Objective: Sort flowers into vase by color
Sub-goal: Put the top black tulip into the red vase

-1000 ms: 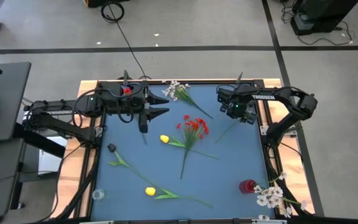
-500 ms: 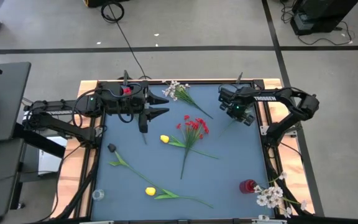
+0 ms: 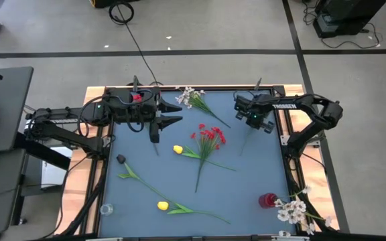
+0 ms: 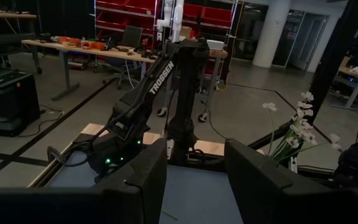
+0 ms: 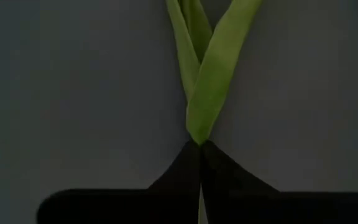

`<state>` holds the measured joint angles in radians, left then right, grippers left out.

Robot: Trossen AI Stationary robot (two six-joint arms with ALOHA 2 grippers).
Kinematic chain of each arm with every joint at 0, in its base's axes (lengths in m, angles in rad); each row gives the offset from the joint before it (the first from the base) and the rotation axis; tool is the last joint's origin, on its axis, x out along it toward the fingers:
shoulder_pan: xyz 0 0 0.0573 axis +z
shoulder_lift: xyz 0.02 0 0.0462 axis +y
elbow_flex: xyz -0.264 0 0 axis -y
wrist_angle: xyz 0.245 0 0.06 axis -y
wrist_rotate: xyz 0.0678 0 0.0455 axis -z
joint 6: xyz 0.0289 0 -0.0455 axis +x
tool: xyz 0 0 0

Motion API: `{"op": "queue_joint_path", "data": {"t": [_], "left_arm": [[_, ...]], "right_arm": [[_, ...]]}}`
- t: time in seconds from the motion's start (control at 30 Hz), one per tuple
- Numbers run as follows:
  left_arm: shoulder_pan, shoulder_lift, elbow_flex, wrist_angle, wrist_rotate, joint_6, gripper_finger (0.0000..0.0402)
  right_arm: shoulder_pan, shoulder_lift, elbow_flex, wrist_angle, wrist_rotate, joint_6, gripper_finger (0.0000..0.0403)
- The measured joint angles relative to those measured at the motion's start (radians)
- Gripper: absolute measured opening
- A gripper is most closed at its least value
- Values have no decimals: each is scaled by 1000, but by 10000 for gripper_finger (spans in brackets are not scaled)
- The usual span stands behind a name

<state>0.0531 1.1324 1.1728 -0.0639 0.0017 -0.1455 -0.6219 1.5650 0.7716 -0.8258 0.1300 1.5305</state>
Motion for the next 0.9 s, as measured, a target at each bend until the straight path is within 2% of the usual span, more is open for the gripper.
{"op": "queue_joint_path", "data": {"t": [0.23,0.43,0.7,0.83,0.9], "left_arm": [[0,0,0,0,0,0,167],[0,0,0,0,0,0,167],[0,0,0,0,0,3,167],[0,0,0,0,0,2,167],[0,0,0,0,0,2,167]], "right_arm": [[62,-52,77,10,51,-66,5],[126,-191,97,5,136,-146,3],[295,-462,98,39,299,-412,2],[386,-602,98,103,301,-558,2],[431,-671,98,148,282,-684,2]]}}
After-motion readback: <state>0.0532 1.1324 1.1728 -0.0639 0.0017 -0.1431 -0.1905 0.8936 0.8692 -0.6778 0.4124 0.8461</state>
